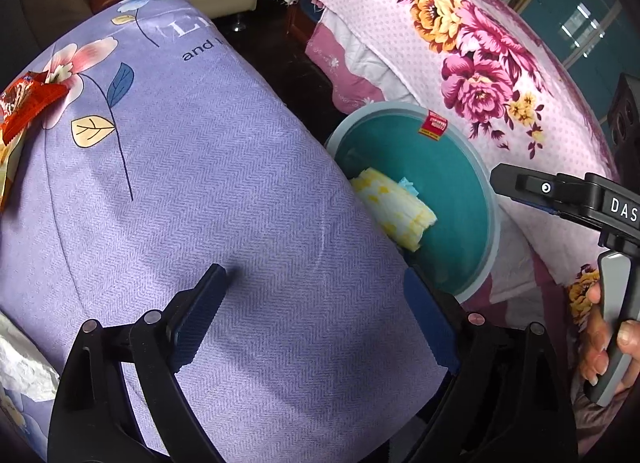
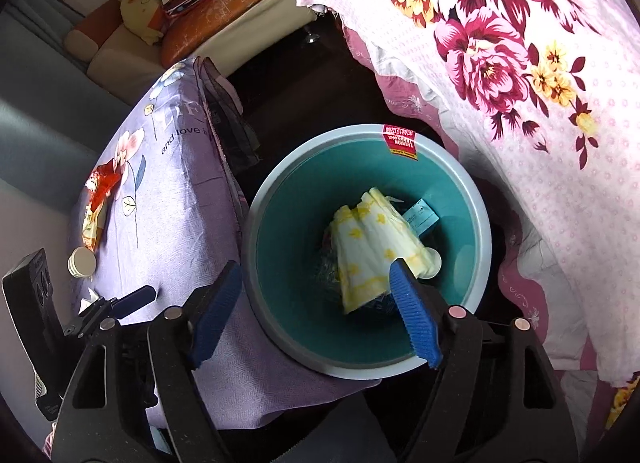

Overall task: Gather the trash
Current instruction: 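Carry the candy egg and pad over the teal bin and release both, then move both open tools back toward the white tissue on the bedspread, then grasp the white tissue with the left tool while the right tool grasps the white pill bottle, then carry the tissue and pill bottle over the teal bin and release both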

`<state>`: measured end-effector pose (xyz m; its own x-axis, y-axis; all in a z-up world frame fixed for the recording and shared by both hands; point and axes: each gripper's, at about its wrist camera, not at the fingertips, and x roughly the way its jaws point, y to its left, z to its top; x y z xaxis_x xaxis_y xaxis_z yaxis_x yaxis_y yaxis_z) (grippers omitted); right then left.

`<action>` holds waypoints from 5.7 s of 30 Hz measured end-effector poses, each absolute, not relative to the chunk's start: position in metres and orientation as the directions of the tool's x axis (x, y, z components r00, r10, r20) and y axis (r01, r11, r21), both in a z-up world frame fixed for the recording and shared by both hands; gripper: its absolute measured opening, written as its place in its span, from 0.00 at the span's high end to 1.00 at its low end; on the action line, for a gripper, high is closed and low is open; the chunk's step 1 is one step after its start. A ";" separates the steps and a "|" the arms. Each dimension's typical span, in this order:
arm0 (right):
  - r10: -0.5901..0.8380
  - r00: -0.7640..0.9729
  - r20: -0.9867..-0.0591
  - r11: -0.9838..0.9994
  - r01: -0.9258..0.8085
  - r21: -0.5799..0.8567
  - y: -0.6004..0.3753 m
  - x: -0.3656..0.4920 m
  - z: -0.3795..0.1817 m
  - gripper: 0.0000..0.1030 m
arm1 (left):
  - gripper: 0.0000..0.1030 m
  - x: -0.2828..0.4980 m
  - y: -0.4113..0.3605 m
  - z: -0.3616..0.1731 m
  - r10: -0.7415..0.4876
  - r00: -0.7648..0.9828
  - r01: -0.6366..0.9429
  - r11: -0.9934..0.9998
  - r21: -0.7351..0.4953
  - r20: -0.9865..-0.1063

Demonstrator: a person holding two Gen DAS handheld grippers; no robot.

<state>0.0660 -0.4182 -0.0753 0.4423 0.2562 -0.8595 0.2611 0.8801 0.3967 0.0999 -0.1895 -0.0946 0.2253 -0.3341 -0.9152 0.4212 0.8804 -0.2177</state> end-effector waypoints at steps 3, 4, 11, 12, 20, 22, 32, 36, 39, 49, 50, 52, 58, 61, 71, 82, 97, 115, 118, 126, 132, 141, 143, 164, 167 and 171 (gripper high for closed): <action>0.262 0.426 -0.866 0.882 0.258 0.393 -0.411 0.066 -0.076 0.28 | 0.10 0.097 -0.182 -0.093 -0.334 0.227 0.413 0.884 -0.220 -0.915; 0.267 0.421 -0.867 0.882 0.257 0.396 -0.408 0.067 -0.076 0.26 | 0.10 0.097 -0.180 -0.093 -0.334 0.226 0.411 0.884 -0.222 -0.915; 0.274 0.412 -0.869 0.890 0.234 0.392 -0.388 0.068 -0.067 0.22 | 0.09 0.091 -0.159 -0.091 -0.341 0.234 0.385 0.892 -0.235 -0.910; 0.274 0.411 -0.869 0.891 0.231 0.391 -0.385 0.068 -0.066 0.22 | 0.09 0.090 -0.156 -0.090 -0.341 0.237 0.381 0.894 -0.236 -0.910; 0.279 0.385 -0.880 0.909 0.191 0.371 -0.353 0.072 -0.059 0.22 | 0.09 0.087 -0.124 -0.087 -0.341 0.259 0.341 0.907 -0.245 -0.904; 0.275 0.378 -0.884 0.916 0.175 0.360 -0.344 0.073 -0.057 0.22 | 0.09 0.087 -0.115 -0.087 -0.340 0.263 0.329 0.912 -0.247 -0.903; 0.285 0.346 -0.894 0.939 0.086 0.332 -0.288 0.084 -0.050 0.22 | 0.09 0.083 -0.051 -0.079 -0.324 0.315 0.248 0.935 -0.252 -0.892; 0.305 0.317 -0.898 0.944 0.027 0.330 -0.252 0.093 -0.053 0.22 | 0.09 0.080 -0.010 -0.076 -0.301 0.338 0.188 0.950 -0.250 -0.891; 0.319 0.292 -0.901 0.945 -0.029 0.325 -0.222 0.097 -0.055 0.22 | 0.09 0.077 0.023 -0.075 -0.274 0.358 0.144 0.961 -0.237 -0.893; 0.335 0.229 -0.914 0.934 -0.213 0.288 -0.124 0.106 -0.055 0.22 | 0.09 0.061 0.121 -0.076 -0.224 0.385 0.018 0.972 -0.236 -0.895; 0.337 0.225 -0.914 0.930 -0.230 0.286 -0.114 0.108 -0.054 0.22 | 0.09 0.059 0.129 -0.076 -0.229 0.388 0.005 0.969 -0.246 -0.893; 0.341 0.211 -0.916 0.922 -0.267 0.282 -0.093 0.110 -0.054 0.22 | 0.09 0.056 0.143 -0.075 -0.242 0.393 -0.014 0.963 -0.269 -0.887; 0.353 0.172 -0.920 0.888 -0.372 0.271 -0.025 0.115 -0.053 0.22 | 0.09 0.038 0.169 -0.066 -0.288 0.425 -0.014 0.946 -0.324 -0.858; 0.358 0.157 -0.920 0.872 -0.409 0.270 -0.001 0.115 -0.052 0.22 | 0.09 0.032 0.182 -0.060 -0.276 0.455 -0.029 0.946 -0.324 -0.847; 0.258 0.191 -0.947 0.886 -0.437 0.154 0.005 0.120 -0.045 0.22 | 0.09 0.057 0.181 -0.079 -0.199 0.453 -0.047 0.968 -0.247 -0.869; 0.174 0.264 -0.949 0.829 -0.559 -0.004 0.014 0.156 -0.016 0.22 | 0.68 0.066 0.186 -0.092 -0.143 0.446 -0.074 0.978 -0.196 -0.884; 0.137 0.229 -0.964 0.624 -0.775 -0.095 0.112 0.192 -0.044 0.41 | 0.63 0.058 0.243 -0.090 -0.182 0.445 -0.188 0.938 -0.290 -0.877; 0.289 0.118 -0.950 0.767 -0.622 0.157 0.067 0.197 -0.058 0.46 | 0.74 0.069 0.223 -0.088 -0.145 0.469 -0.170 0.953 -0.250 -0.871; 0.325 0.108 -0.939 0.801 -0.560 0.213 0.043 0.188 -0.057 0.46 | 0.78 0.067 0.216 -0.083 -0.164 0.477 -0.160 0.950 -0.269 -0.863; 0.396 0.140 -0.908 0.845 -0.442 0.300 -0.025 0.155 -0.055 0.46 | 0.78 0.064 0.166 -0.068 -0.216 0.471 -0.071 0.957 -0.280 -0.855; 0.452 0.192 -0.871 0.863 -0.341 0.373 -0.084 0.132 -0.050 0.46 | 0.78 0.065 0.114 -0.060 -0.261 0.446 0.016 0.959 -0.285 -0.856; 0.476 0.290 -0.830 0.879 -0.167 0.446 -0.190 0.107 -0.045 0.46 | 0.78 0.071 0.024 -0.058 -0.306 0.386 0.152 0.951 -0.267 -0.870; 0.477 0.310 -0.823 0.878 -0.136 0.458 -0.211 0.100 -0.043 0.46 | 0.78 0.073 0.003 -0.058 -0.313 0.373 0.177 0.948 -0.264 -0.873; 0.423 0.490 -0.762 0.835 0.117 0.538 -0.381 0.053 -0.051 0.46 | 0.78 0.076 -0.180 -0.040 -0.362 0.310 0.436 0.876 -0.208 -0.879; 0.403 0.516 -0.755 0.825 0.153 0.545 -0.403 0.044 -0.051 0.46 | 0.78 0.074 -0.203 -0.034 -0.371 0.310 0.477 0.857 -0.194 -0.875; 0.376 0.536 -0.756 0.814 0.198 0.546 -0.429 0.035 -0.056 0.46 | 0.78 0.075 -0.228 -0.033 -0.374 0.298 0.511 0.840 -0.184 -0.878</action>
